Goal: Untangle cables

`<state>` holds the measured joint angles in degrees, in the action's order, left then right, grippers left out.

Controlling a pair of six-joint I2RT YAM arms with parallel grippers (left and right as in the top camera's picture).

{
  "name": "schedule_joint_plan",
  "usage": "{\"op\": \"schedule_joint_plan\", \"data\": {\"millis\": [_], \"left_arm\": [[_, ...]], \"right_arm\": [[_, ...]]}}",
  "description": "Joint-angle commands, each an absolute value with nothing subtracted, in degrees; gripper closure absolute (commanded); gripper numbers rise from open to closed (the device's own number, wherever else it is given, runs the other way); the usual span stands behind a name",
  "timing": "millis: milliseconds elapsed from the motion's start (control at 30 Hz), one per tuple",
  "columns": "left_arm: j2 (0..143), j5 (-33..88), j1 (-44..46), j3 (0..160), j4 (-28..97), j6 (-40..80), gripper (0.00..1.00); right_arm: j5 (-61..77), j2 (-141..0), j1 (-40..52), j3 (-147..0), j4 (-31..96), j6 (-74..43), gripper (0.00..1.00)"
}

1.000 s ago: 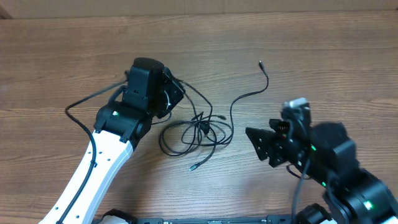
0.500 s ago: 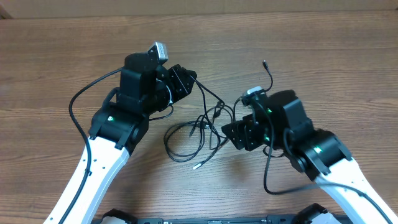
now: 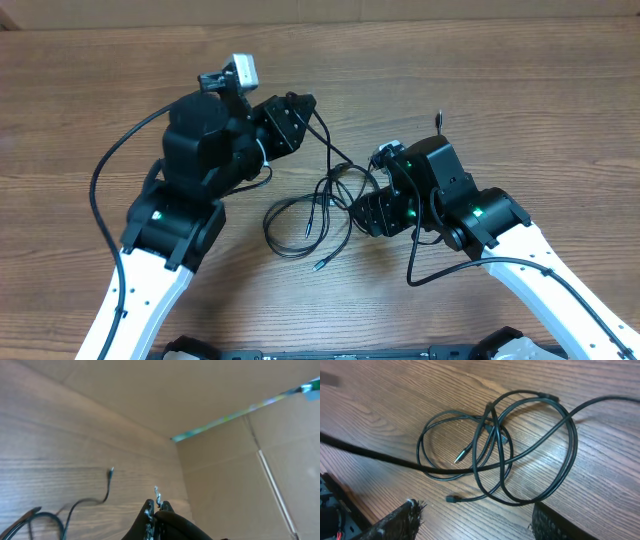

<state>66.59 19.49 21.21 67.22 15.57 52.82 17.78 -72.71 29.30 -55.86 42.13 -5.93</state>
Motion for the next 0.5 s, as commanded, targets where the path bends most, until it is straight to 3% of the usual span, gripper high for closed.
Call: {"op": "schedule_joint_plan", "data": {"millis": [0,467], "left_arm": [[64.45,19.07,20.4,68.42,14.63,52.31,0.96],[63.46,19.09,20.16,68.42,11.49,59.31,0.96]], "right_arm": [[18.13,-72.58,29.52,-55.83,41.78,-5.5,0.3],[31.48,-72.58,29.56,-55.83,30.17,5.06,0.3]]}}
